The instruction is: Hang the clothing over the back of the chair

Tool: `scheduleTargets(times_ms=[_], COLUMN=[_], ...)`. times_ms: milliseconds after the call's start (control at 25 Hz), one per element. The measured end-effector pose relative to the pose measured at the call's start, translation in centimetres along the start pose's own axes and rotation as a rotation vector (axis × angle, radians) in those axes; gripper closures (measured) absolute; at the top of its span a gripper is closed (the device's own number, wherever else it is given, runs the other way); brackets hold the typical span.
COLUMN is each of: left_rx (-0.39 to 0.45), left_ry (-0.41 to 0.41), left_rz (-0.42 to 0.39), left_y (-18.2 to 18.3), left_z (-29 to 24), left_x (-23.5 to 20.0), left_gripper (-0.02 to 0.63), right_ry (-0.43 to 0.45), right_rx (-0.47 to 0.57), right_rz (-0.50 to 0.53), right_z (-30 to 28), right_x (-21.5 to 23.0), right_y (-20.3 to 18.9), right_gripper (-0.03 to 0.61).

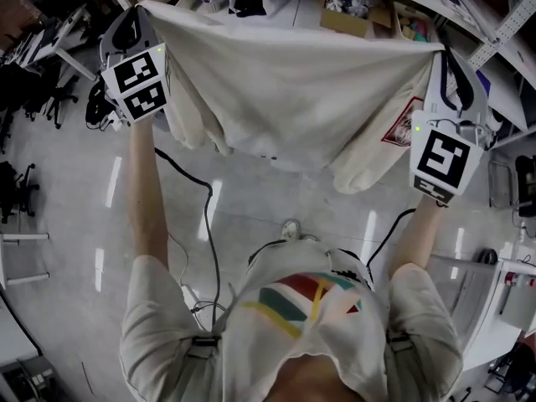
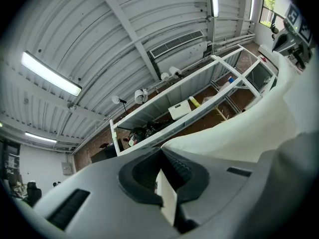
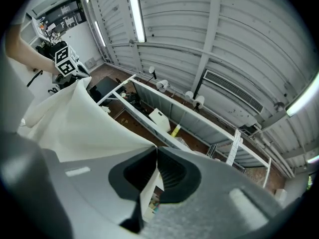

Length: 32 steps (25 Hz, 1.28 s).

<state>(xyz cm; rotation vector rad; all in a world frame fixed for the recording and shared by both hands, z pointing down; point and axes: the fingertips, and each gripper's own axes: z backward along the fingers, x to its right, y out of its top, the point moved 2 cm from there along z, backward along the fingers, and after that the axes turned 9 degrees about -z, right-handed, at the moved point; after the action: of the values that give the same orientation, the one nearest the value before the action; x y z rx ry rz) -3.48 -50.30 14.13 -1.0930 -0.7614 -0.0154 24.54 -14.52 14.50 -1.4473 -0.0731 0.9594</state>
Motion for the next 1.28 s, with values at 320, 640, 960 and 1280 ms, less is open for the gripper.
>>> scheduleTargets(times_ms=[320, 640, 960, 1280], left_rx=[-0.117, -0.221, -0.322, -0.415], left_ry=[-0.072, -0.153, -0.229, -0.317], left_rz=[-0.054, -0.105, -0.097, -0.085], left_y=[-5.0, -10.4, -16.3, -22.0], left_z=[0.5, 1.5, 2.0, 2.5], left_x=[2.1, 5.0, 8.2, 12.4], left_gripper=[0.6, 0.6, 0.6, 0.6], right_ry=[0.094, 0.168, 0.222, 0.277], right_rx=[-0.145, -0.26, -0.377, -0.507], right_rz=[0.013, 0.033, 0.042, 0.054], right_z=[-0.9, -1.1, -1.3, -0.9], right_x=[-3.7, -7.2, -10.2, -13.0], right_y=[-4.9, -9.5, -14.0, -19.5], right_gripper=[0.566, 0.566, 0.566, 0.566])
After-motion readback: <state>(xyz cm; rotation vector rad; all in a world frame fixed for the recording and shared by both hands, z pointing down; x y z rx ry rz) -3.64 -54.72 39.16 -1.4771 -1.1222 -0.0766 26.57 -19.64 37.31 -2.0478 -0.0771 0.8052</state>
